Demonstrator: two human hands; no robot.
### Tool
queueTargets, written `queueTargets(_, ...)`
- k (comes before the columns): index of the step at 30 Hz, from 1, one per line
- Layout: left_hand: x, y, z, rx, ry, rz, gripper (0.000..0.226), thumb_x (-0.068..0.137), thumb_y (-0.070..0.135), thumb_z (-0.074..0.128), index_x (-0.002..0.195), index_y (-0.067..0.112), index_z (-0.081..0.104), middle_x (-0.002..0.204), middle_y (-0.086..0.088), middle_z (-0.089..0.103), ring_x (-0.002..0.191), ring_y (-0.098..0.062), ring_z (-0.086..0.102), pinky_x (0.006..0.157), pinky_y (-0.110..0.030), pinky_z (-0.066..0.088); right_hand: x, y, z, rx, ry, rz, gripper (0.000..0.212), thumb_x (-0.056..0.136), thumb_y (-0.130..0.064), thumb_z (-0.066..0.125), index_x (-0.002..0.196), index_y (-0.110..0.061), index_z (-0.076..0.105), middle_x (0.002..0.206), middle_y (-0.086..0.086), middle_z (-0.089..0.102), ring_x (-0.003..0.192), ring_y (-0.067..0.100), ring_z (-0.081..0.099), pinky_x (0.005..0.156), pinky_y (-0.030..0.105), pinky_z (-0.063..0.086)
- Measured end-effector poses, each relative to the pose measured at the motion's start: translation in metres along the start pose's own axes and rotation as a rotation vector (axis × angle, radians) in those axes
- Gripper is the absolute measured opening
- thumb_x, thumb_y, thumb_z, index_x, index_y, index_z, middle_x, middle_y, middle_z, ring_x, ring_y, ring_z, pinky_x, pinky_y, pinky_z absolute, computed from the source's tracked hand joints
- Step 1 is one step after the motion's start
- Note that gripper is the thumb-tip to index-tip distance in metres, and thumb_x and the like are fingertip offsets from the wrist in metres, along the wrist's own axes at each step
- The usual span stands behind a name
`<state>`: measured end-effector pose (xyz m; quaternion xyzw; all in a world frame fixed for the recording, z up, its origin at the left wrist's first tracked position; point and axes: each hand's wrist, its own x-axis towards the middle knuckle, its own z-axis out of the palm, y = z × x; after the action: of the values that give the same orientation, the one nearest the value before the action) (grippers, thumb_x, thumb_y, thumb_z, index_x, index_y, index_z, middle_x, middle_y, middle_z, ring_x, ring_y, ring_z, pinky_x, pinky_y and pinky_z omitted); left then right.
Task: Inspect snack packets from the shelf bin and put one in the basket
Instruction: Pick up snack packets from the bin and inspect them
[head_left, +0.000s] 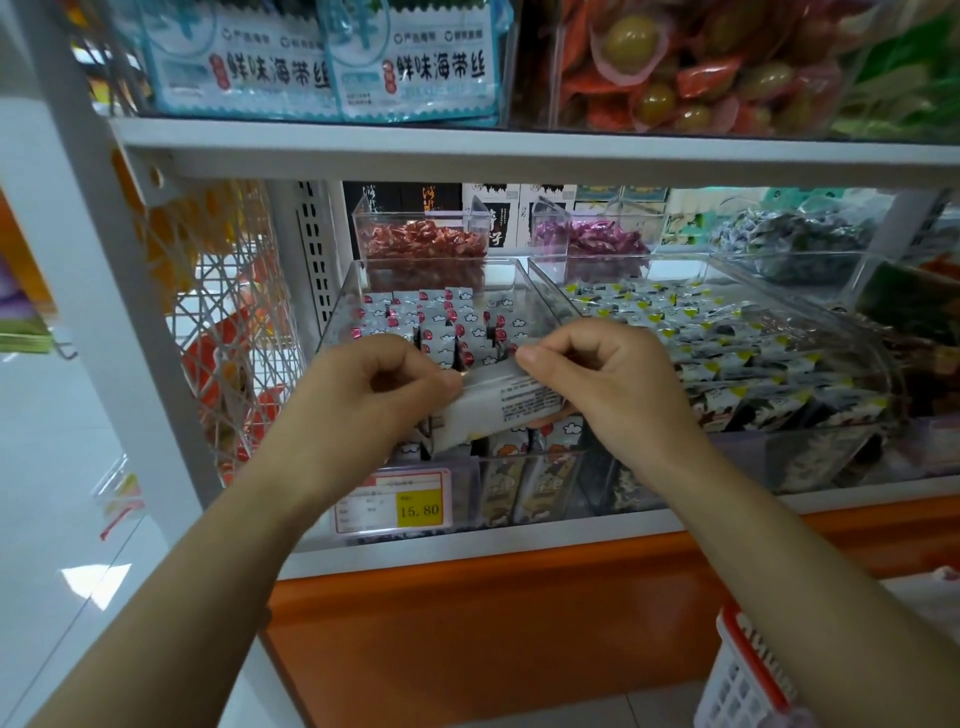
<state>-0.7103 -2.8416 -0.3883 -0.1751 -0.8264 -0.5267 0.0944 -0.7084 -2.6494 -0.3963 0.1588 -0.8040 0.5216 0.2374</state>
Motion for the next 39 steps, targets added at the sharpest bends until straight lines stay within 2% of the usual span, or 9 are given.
queueTargets(3,0.002,0.001,-0.008,0.073,-0.037,0.04,0.017,0.077,0.035,0.064,0.069,0.022,0.071,0.071,0.004,0.069,0.06,-0.016,0.061,0.049,-0.019,0.048,-0.001,-0.001,0.0,0.072,-0.057,0.031,0.015,0.085,-0.013,0.064,0.071,-0.014,0.067,0.062,-0.013,0.067,0.058,0.002,0.063,0.05,0.015,0.049)
queueTargets(7,0.005,0.0,-0.015,0.082,-0.069,0.033,0.012,0.078,0.027,0.065,0.072,0.02,0.073,0.072,0.021,0.07,0.064,0.005,0.063,0.052,-0.002,0.042,-0.002,-0.003,0.0,0.14,-0.102,0.045,0.016,0.086,-0.008,0.062,0.071,-0.01,0.066,0.062,-0.014,0.067,0.055,0.001,0.064,0.047,0.013,0.048)
queueTargets(10,0.007,-0.001,-0.017,0.073,-0.074,0.035,0.011,0.077,0.026,0.066,0.073,0.019,0.074,0.074,0.02,0.07,0.066,0.006,0.064,0.054,0.0,0.041,-0.002,-0.003,0.001,0.162,-0.107,0.056,0.015,0.086,-0.008,0.062,0.071,-0.009,0.066,0.062,-0.012,0.068,0.056,0.003,0.065,0.047,0.015,0.05)
queueTargets(14,0.005,0.0,-0.015,0.033,-0.084,0.035,0.021,0.072,0.041,0.06,0.074,0.024,0.071,0.072,0.01,0.07,0.064,-0.004,0.064,0.054,-0.007,0.047,-0.002,-0.001,0.003,0.154,-0.051,0.063,0.014,0.086,-0.011,0.064,0.072,-0.008,0.067,0.061,-0.01,0.067,0.056,0.002,0.064,0.048,0.014,0.049)
queueTargets(18,0.003,0.0,-0.01,0.075,-0.201,0.018,0.035,0.062,0.058,0.059,0.091,0.038,0.063,0.089,0.013,0.064,0.077,-0.003,0.062,0.063,-0.02,0.055,-0.001,0.002,0.003,0.077,0.032,0.044,0.01,0.085,-0.018,0.065,0.076,-0.016,0.07,0.069,-0.005,0.069,0.065,0.007,0.066,0.059,0.024,0.056)
queueTargets(23,0.004,0.0,-0.009,0.018,-0.127,0.037,0.017,0.081,0.023,0.064,0.094,0.034,0.062,0.095,0.0,0.064,0.073,-0.013,0.065,0.06,-0.023,0.056,0.003,0.001,-0.011,0.216,-0.133,0.159,0.011,0.079,-0.02,0.066,0.069,-0.017,0.071,0.072,0.001,0.072,0.068,0.018,0.071,0.05,0.027,0.057)
queueTargets(28,0.005,0.001,-0.01,-0.011,-0.108,0.065,0.017,0.083,0.019,0.062,0.091,0.034,0.064,0.089,0.0,0.066,0.073,-0.01,0.063,0.055,-0.012,0.049,0.006,0.0,-0.018,0.275,-0.201,0.174,0.011,0.067,-0.027,0.066,0.061,-0.022,0.074,0.075,0.008,0.071,0.069,0.028,0.069,0.047,0.026,0.056)
queueTargets(33,0.004,0.002,-0.009,-0.023,-0.105,0.084,0.021,0.083,0.015,0.061,0.093,0.033,0.065,0.09,0.003,0.066,0.074,-0.009,0.063,0.056,-0.012,0.05,0.006,0.002,-0.022,0.257,-0.225,0.157,0.013,0.077,-0.01,0.066,0.067,-0.016,0.071,0.064,-0.005,0.069,0.059,0.01,0.067,0.045,0.021,0.053)
queueTargets(39,0.006,-0.002,-0.006,-0.016,-0.011,0.075,0.018,0.085,0.016,0.06,0.092,0.032,0.064,0.086,0.003,0.068,0.075,-0.003,0.064,0.058,-0.009,0.049,0.005,0.008,-0.012,0.329,-0.153,0.18,0.015,0.082,-0.016,0.063,0.072,-0.018,0.074,0.076,0.001,0.074,0.068,0.018,0.071,0.053,0.023,0.057)
